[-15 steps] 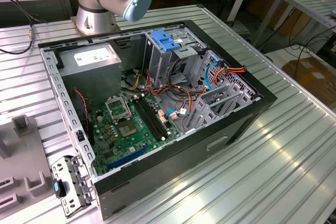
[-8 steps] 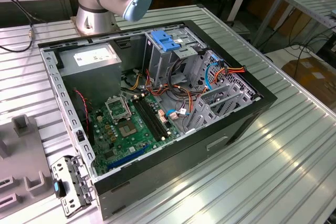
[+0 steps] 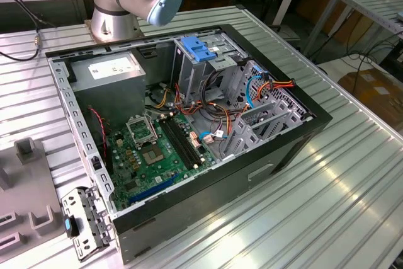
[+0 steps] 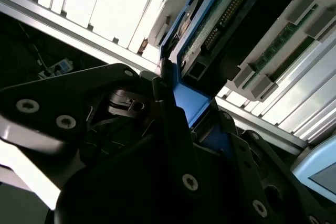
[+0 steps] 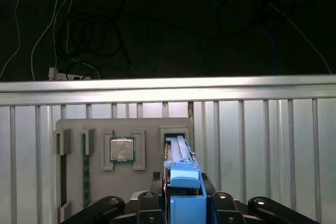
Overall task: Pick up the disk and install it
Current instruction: 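Pick up the disk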
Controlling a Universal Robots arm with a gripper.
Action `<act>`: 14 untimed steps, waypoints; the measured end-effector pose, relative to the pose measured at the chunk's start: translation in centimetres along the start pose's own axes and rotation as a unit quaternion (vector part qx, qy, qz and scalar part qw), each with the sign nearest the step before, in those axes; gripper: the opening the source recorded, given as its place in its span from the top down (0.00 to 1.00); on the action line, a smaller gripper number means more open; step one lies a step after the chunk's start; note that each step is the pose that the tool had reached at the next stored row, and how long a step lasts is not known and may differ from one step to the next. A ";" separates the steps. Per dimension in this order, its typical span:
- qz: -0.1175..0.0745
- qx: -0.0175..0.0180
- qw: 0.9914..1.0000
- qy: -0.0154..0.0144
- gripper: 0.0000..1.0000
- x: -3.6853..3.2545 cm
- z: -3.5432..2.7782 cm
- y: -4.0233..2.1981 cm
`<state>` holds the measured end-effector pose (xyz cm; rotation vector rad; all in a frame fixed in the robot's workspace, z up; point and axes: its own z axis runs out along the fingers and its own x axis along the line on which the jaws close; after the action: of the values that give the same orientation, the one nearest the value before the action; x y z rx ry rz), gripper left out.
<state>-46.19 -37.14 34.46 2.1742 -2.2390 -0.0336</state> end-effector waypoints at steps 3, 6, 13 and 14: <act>0.000 0.000 1.000 0.000 0.63 0.00 -0.02 0.00; 0.000 0.000 1.000 0.000 0.63 0.00 -0.01 0.00; 0.000 0.000 1.000 0.001 0.63 0.00 -0.21 0.01; 0.000 0.000 1.000 0.001 0.63 0.00 -0.29 0.01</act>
<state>-46.19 -37.14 34.75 2.1736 -2.2385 -0.0326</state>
